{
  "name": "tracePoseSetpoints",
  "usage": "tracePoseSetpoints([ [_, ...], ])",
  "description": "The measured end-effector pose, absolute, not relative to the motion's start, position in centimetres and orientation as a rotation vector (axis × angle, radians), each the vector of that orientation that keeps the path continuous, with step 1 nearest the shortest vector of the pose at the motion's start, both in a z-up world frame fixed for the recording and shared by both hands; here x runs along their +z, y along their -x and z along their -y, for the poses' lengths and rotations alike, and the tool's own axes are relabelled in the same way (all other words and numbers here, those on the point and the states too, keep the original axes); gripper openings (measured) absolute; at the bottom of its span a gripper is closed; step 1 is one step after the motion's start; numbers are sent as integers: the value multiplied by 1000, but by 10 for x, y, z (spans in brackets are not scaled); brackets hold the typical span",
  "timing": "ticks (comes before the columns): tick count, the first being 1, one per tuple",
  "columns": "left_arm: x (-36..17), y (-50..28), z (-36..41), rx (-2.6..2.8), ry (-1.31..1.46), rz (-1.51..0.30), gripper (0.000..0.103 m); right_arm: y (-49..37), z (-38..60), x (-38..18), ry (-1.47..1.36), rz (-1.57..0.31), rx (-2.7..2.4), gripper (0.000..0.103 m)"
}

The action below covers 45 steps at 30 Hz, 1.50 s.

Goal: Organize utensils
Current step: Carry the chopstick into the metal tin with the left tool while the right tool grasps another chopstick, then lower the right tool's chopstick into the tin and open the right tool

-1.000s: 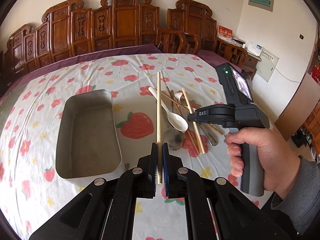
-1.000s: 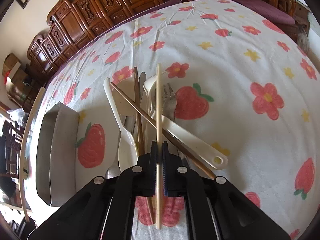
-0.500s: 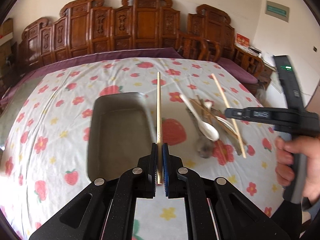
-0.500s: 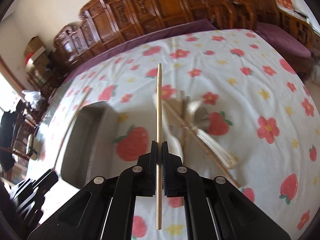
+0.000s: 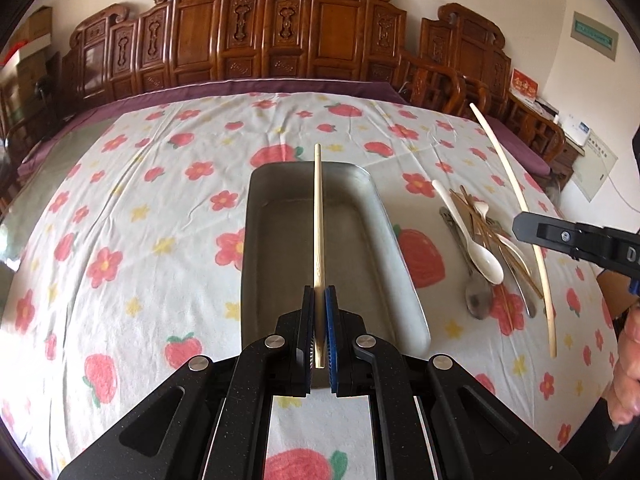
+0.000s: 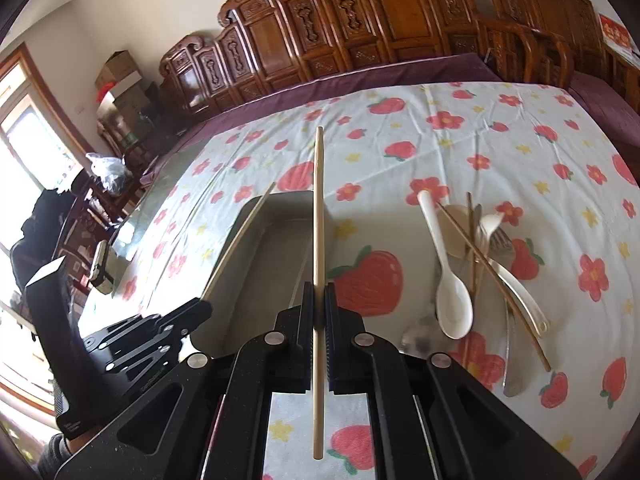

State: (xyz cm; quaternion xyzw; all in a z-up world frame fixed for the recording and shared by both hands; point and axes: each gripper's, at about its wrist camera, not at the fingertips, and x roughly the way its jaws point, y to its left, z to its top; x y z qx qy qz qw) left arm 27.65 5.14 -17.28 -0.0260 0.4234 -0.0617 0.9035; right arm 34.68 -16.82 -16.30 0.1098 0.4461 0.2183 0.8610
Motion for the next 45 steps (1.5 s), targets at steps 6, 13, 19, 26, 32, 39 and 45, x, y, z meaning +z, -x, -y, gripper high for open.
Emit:
tracePoseSetpoints([
  [6,-174,-283,-54,-123,67,-859,8,-350,158,-163,-191,-940,471,6],
  [13,-168,-283,-67,-102,77,-809,39,-359,141,-166,-156,-946,491,6],
  [19,-155,-280,-93,-47,44,-785,40,-367,113,-168,-132,-940,527,6],
  [26,-134,-276,-127,-24,82,-753,42,-379,75,-183,-118,-964,549,6],
  [32,-121,-269,-143,22,66,-705,47,-388,53,-194,-107,-969,549,6],
  [39,-124,-272,-154,13,114,-720,47,-389,38,-211,-74,-993,529,6],
  [45,-127,-272,-151,7,114,-725,47,-381,40,-213,-47,-990,523,17],
])
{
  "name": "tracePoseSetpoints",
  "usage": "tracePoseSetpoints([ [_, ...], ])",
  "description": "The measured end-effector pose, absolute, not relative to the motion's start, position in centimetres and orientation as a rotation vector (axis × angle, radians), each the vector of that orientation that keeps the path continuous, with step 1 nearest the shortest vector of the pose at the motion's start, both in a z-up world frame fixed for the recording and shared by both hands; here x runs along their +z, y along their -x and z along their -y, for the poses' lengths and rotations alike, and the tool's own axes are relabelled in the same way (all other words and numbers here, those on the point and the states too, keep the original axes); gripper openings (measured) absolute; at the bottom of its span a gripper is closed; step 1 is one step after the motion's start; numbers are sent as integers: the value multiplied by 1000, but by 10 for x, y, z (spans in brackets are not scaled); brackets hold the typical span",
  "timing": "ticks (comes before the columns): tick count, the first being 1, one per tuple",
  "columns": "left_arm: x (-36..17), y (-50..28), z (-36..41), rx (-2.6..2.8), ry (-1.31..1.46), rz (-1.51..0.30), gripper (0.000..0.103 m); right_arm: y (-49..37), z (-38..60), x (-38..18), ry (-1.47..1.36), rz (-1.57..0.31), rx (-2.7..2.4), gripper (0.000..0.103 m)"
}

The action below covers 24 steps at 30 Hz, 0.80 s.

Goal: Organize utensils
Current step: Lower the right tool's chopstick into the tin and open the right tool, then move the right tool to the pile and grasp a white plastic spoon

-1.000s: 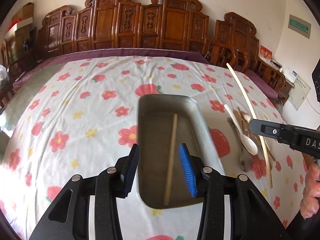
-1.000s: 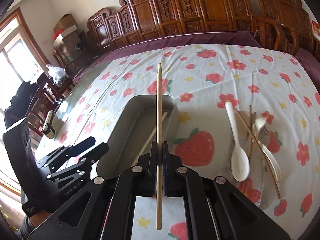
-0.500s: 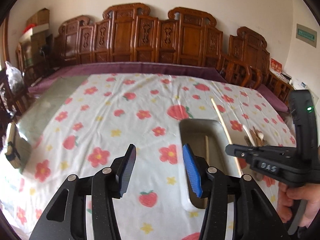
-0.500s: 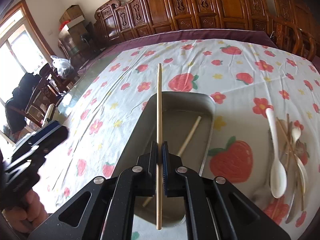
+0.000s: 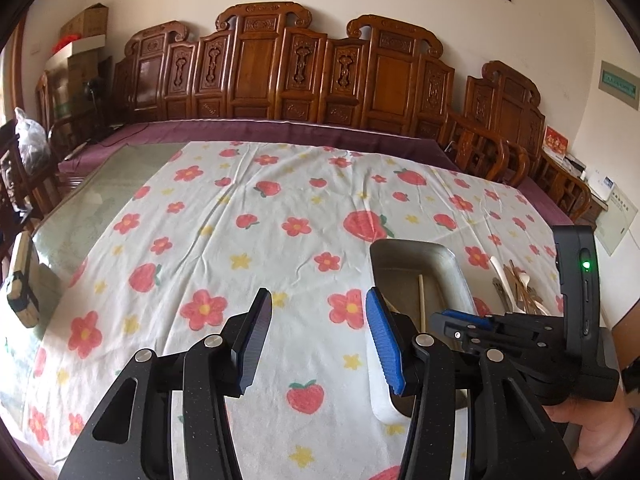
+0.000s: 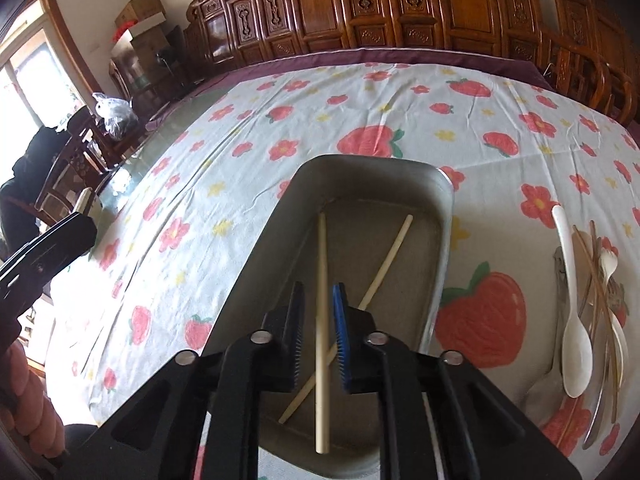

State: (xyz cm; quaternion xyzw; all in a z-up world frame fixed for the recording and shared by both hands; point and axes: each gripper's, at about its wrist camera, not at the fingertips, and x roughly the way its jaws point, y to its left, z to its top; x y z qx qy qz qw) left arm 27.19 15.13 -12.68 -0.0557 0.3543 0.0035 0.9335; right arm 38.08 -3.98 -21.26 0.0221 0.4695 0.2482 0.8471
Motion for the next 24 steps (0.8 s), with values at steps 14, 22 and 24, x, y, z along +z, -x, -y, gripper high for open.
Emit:
tracePoseSetpoints([
  [14,-131,-267,-118,-50,57,-732,47,-333,119,-180,54,-870,495,17],
  [22,-136,-261,-80,-127,17,-747,47,-310,180,-185,89,-860,426,17],
  [24,-138,-259,-69,-147,11,-751,47,-306,197,-189,100,-863,397,17],
])
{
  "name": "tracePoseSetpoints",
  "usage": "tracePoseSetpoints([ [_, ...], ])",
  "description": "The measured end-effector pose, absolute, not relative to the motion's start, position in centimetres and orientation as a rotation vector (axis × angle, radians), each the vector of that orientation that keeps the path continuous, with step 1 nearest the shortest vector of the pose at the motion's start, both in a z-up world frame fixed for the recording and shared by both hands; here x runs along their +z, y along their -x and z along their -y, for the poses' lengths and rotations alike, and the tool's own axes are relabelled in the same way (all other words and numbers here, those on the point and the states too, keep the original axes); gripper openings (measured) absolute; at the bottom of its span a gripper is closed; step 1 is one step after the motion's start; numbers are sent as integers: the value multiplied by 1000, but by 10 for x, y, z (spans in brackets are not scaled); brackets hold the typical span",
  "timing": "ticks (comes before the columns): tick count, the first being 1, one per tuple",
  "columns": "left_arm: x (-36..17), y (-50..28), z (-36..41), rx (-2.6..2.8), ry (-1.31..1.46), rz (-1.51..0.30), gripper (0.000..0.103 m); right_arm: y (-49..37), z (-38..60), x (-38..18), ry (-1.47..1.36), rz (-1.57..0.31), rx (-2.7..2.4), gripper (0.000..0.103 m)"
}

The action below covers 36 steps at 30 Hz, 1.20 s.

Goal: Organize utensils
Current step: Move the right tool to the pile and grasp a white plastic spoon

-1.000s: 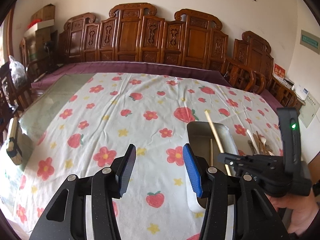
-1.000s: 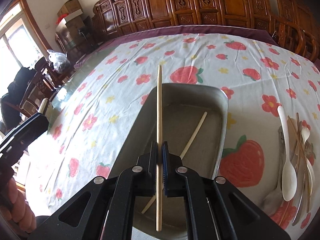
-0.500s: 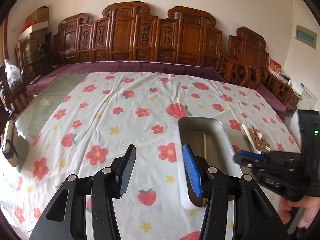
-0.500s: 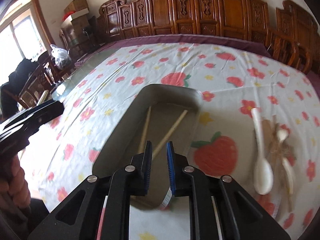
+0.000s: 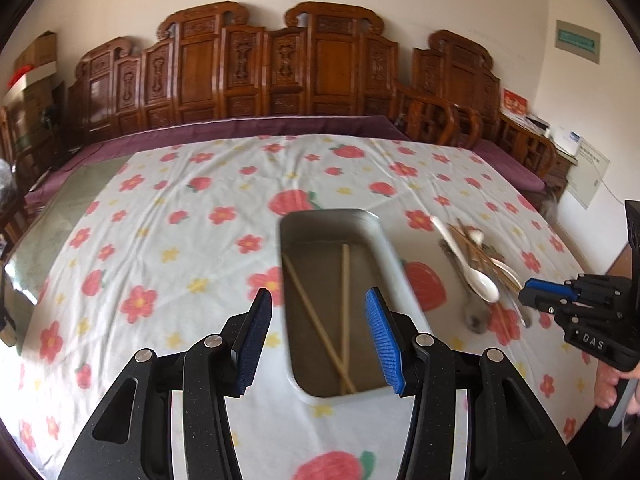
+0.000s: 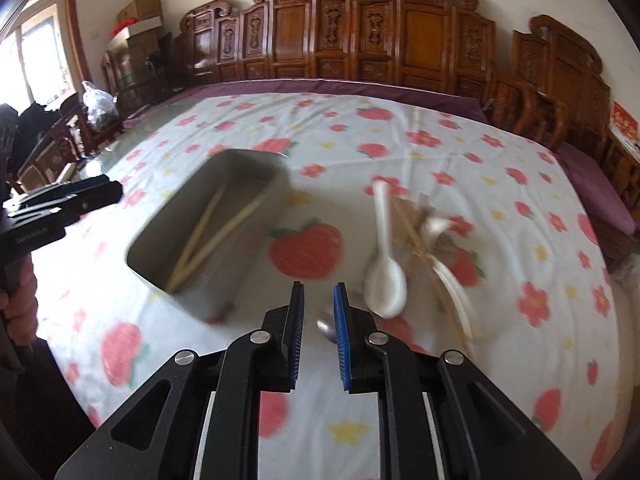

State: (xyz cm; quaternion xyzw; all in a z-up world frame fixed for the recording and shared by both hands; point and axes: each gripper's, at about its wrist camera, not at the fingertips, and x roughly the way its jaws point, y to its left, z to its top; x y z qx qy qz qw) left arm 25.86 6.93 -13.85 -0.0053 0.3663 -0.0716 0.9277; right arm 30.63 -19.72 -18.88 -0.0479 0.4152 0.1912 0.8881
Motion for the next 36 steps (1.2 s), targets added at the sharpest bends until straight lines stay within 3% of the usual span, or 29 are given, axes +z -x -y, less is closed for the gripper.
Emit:
tracePoseSetpoints([
  [8,-143,-244,-19,-221,-24,-739,47,-304,259,-205,100,-882,279,17],
  [11,-148,-240,-3,-252,-28,-747,47,-309,274,-215,102,-901,255,27],
  [36,-187,-230,56,-349,-95,-816,47,-419,268,-260,111,-1063,268,30],
])
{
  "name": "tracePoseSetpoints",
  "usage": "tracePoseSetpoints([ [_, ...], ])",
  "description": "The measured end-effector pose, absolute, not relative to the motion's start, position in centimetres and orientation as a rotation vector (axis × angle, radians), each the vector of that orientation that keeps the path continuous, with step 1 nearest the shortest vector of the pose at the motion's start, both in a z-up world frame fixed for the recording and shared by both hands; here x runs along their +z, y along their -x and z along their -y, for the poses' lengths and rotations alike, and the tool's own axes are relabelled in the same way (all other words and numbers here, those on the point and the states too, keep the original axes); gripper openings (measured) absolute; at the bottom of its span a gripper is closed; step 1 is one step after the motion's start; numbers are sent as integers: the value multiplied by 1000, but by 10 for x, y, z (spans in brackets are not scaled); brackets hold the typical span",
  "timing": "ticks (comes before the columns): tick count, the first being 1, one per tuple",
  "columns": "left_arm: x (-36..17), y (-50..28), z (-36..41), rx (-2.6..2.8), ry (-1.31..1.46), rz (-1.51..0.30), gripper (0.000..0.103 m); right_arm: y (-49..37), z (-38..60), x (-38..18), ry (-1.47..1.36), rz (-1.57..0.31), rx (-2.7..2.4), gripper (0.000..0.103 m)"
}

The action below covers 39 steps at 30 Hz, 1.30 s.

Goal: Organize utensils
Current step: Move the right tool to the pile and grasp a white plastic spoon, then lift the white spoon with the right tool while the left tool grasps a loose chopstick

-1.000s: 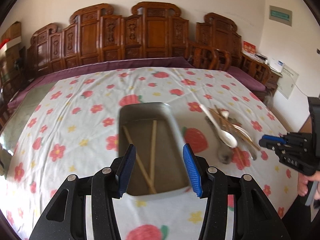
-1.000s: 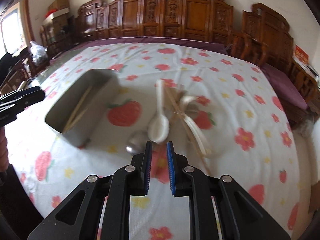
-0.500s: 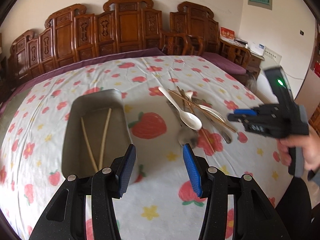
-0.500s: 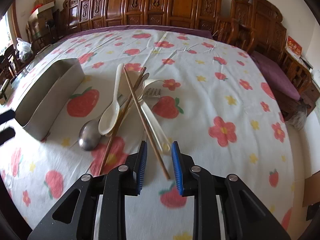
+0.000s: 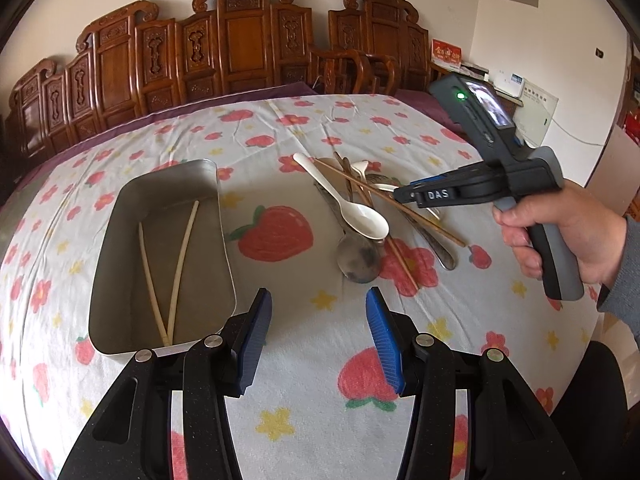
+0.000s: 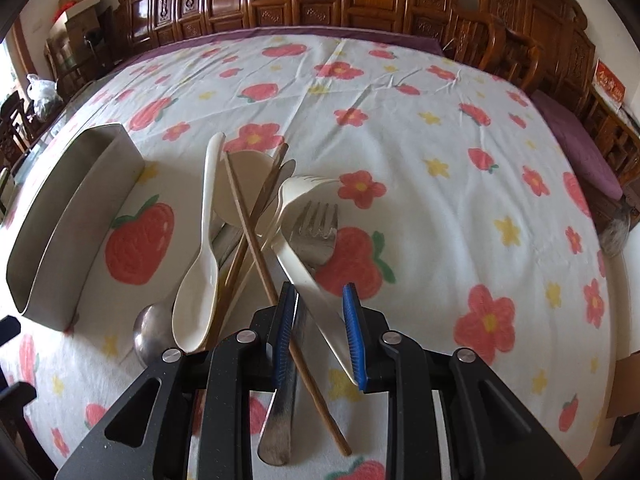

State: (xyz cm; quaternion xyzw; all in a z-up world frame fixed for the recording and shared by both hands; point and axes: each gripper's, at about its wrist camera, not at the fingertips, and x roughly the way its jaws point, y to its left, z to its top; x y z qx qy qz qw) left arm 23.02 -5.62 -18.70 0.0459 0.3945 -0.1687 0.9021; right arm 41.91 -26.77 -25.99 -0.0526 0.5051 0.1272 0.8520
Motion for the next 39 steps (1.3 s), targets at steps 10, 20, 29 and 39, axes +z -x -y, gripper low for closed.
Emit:
tracePoseSetpoints([
  [10,-188,-230,57,-344,-108,-816,47,-414,253,-258,275,-1041,208,18],
  [20,-192,-229,59,-332,-132,-816,47,-395,267,-229,295,-943,173,8],
  [29,-190,-224,64,-327,-131,-801,47,-389,282,-191,257,-828,126,5],
  [39,-195,-221,73,-337,-155,-802,47,-390,311,-186,229,-852,39,5],
])
